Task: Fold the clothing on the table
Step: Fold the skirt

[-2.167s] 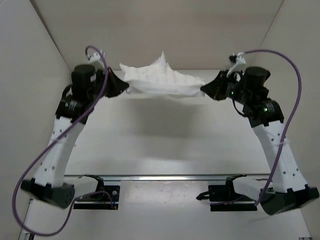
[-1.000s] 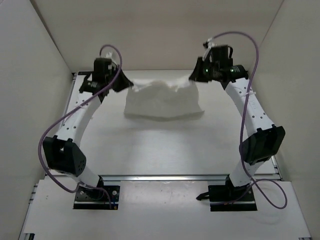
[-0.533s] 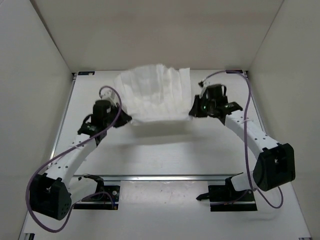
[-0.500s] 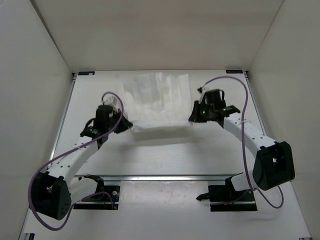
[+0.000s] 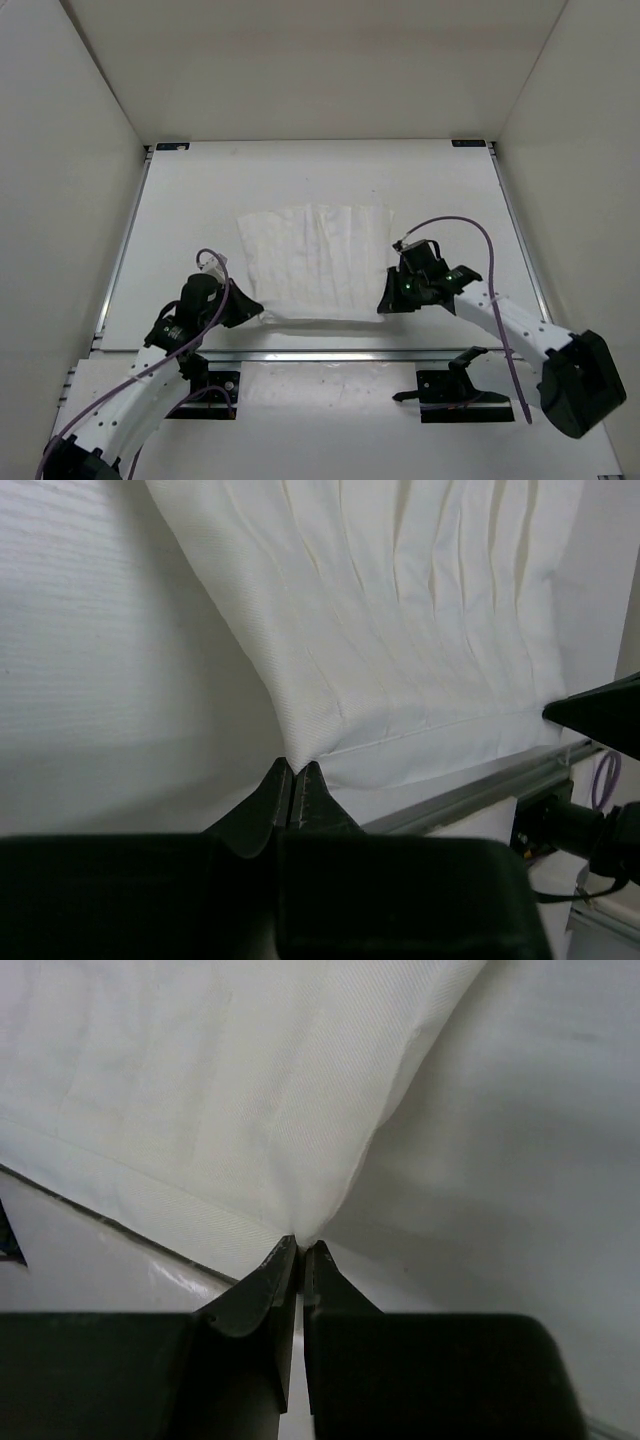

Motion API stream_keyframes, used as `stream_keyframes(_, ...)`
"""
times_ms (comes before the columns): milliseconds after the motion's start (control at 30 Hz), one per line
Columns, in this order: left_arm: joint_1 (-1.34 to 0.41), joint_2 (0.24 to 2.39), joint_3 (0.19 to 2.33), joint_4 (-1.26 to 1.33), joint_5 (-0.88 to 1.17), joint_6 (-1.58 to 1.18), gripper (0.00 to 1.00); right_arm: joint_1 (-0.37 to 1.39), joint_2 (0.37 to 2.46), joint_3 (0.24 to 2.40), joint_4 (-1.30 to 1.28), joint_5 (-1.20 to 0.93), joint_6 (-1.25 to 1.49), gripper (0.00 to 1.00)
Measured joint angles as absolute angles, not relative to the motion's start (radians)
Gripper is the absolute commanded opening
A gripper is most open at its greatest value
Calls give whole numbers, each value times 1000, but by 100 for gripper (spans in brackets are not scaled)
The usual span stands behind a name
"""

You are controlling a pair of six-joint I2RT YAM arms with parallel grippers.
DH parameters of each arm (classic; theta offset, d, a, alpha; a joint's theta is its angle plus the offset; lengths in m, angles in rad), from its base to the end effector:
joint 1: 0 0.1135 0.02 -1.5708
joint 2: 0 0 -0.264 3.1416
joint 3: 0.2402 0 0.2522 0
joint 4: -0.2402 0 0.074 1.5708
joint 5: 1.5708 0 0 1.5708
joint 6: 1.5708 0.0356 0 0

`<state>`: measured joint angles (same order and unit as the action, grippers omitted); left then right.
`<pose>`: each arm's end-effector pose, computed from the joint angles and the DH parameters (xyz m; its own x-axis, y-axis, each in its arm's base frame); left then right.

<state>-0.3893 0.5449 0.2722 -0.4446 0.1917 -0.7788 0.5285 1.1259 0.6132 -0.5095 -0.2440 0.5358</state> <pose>0.1162 -0.0550 0.1705 -0.7879 -0.4221 -0.4484 -0.0674 0.7829 -0.6185 0.1735 0.1112 0.1913 -0.9389 0.0254 -0.3432 -0.1381 0.8856 0.4435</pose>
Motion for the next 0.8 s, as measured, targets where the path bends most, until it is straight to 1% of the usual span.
stream_keyframes(133,-443,493,277,-537,207,-802,0,562,963,586,-618,-233,586,0)
stream_keyframes(267,-449,469,323,-630,237,-811,0,553,865,624,-729,-257,603,0)
stream_keyframes(367,-429,447,435,-709,275,-812,0,524,793,671,-816,-299,599,0)
stream_keyframes(467,-400,455,569,-743,321,-813,0,454,722,744,-910,-378,575,0)
stream_keyframes(567,-377,507,680,-740,373,-817,0,332,712,845,-975,-469,521,0)
stream_keyframes(667,-366,587,727,-690,407,-821,0,204,735,922,-999,-552,461,0)
stream_keyframes(800,-324,706,720,-637,409,-820,0,188,813,913,-968,-597,437,0)
